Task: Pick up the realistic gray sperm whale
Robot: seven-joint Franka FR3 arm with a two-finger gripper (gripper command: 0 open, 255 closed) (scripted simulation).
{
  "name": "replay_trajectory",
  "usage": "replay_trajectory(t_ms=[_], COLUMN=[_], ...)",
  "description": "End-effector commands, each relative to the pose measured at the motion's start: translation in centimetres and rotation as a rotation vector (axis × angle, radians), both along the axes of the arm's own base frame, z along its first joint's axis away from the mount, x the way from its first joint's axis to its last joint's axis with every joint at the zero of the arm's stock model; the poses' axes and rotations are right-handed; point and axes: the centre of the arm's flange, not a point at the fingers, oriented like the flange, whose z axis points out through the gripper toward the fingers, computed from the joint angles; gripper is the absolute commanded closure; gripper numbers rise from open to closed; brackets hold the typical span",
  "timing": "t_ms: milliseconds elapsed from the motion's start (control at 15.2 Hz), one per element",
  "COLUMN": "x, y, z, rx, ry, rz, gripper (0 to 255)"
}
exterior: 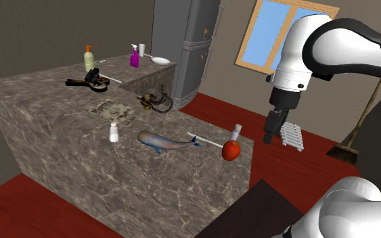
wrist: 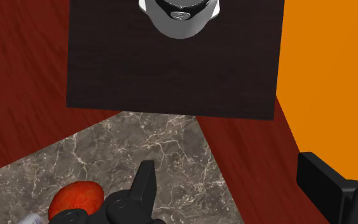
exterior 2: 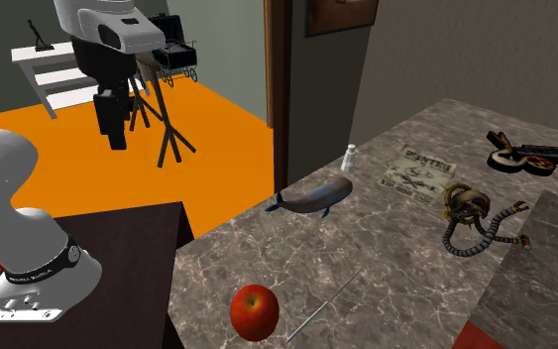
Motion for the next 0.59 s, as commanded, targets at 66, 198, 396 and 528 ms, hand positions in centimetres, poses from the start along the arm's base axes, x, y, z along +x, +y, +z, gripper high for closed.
replay_trajectory(t_ms=[66, 198, 396, 528], x=[1.0, 3.1, 6.1, 8.2], y=[0.1, 0.4, 0.7, 1.0], z=[-0.8, -2.4, -4.8, -6.4], rx=[0.002, 0.005, 0.010, 0.013], ry=[-0.001, -0.004, -0.007, -0.010], rz=[0.003, 0.009, 0.018, 0.024], gripper=[0, 0, 0, 0])
